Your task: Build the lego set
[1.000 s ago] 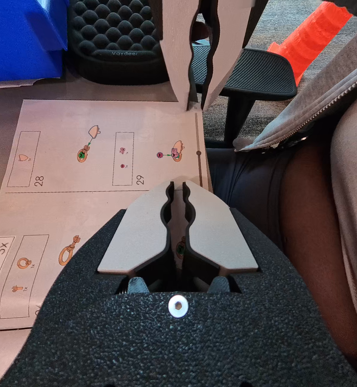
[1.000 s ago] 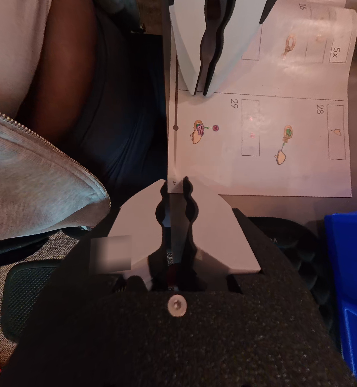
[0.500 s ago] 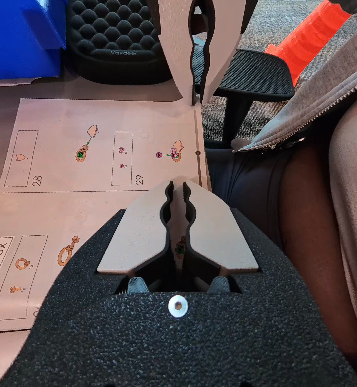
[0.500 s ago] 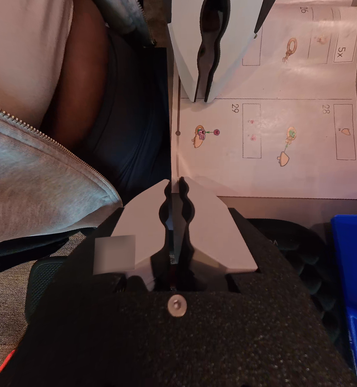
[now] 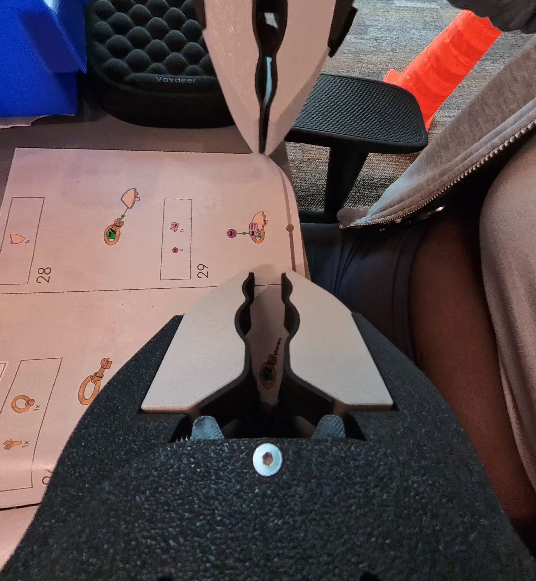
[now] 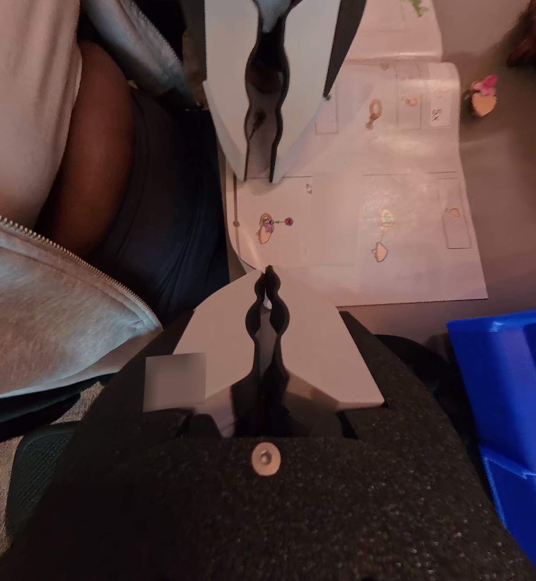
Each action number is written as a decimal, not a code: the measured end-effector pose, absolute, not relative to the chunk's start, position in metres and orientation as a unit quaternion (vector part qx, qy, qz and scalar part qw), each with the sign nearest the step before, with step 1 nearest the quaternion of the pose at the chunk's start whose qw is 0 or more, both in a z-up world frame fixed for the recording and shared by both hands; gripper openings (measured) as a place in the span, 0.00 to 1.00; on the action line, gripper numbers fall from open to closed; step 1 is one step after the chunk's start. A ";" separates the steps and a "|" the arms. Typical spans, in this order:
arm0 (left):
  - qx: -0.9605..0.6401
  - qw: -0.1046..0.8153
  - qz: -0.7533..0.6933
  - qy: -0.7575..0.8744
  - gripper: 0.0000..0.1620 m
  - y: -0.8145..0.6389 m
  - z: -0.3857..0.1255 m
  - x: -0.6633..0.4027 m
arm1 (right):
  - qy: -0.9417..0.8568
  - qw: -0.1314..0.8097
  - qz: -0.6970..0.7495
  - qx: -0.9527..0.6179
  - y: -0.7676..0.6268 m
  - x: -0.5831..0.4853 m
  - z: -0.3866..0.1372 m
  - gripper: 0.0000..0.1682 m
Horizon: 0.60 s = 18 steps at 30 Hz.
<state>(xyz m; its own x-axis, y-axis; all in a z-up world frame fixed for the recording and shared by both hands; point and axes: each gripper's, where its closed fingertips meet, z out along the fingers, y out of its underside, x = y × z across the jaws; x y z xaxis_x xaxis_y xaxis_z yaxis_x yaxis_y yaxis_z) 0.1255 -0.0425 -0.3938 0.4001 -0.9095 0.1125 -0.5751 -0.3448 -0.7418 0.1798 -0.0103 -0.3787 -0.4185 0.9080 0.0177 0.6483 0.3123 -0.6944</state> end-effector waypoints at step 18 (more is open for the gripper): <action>-0.768 0.322 -0.304 0.463 0.19 -0.014 -0.385 0.168 | -0.727 0.246 0.371 -0.523 -0.002 0.166 -0.358 0.00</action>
<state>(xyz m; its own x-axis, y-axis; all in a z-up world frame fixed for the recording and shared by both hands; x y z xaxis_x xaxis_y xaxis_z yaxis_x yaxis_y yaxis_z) 0.1679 -0.0140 -0.3852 0.3866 -0.9066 0.1690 -0.5157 -0.3644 -0.7754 0.1659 -0.0025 -0.3576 -0.3312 0.9431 -0.0302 0.5782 0.1775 -0.7963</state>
